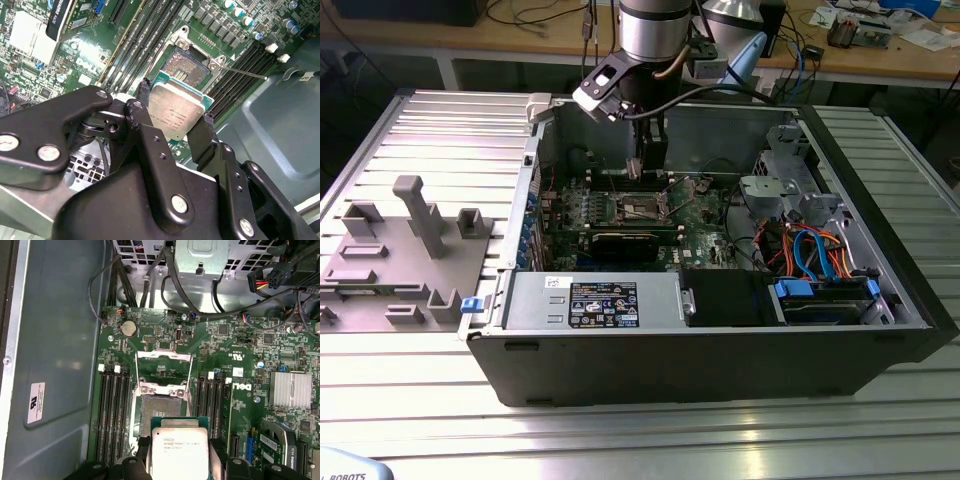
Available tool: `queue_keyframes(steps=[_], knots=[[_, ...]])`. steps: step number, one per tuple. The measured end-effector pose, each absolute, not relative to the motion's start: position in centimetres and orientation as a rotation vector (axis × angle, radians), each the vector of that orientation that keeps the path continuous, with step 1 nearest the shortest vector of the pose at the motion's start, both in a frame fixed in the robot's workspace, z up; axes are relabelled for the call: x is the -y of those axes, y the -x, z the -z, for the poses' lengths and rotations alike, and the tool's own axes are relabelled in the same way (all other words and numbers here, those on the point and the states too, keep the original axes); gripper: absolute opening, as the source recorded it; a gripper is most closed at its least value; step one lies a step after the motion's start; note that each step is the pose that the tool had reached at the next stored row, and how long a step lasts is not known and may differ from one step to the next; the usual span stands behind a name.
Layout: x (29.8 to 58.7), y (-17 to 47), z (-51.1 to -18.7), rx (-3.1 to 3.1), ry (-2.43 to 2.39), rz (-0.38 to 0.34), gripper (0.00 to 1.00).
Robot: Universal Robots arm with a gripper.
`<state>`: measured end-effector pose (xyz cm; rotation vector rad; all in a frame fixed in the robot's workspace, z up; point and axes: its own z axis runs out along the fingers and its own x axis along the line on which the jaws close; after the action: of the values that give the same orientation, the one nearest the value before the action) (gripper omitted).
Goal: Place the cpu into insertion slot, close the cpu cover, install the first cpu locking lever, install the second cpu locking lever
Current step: 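Place the cpu into insertion slot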
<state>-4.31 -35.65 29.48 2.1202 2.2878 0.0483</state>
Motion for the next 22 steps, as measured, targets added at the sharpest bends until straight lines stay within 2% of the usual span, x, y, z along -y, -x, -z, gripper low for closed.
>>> queue_keyframes(steps=[22], knots=[[35.65, 4.35, -29.47, -2.199, -2.211, -0.047, 0.55]])
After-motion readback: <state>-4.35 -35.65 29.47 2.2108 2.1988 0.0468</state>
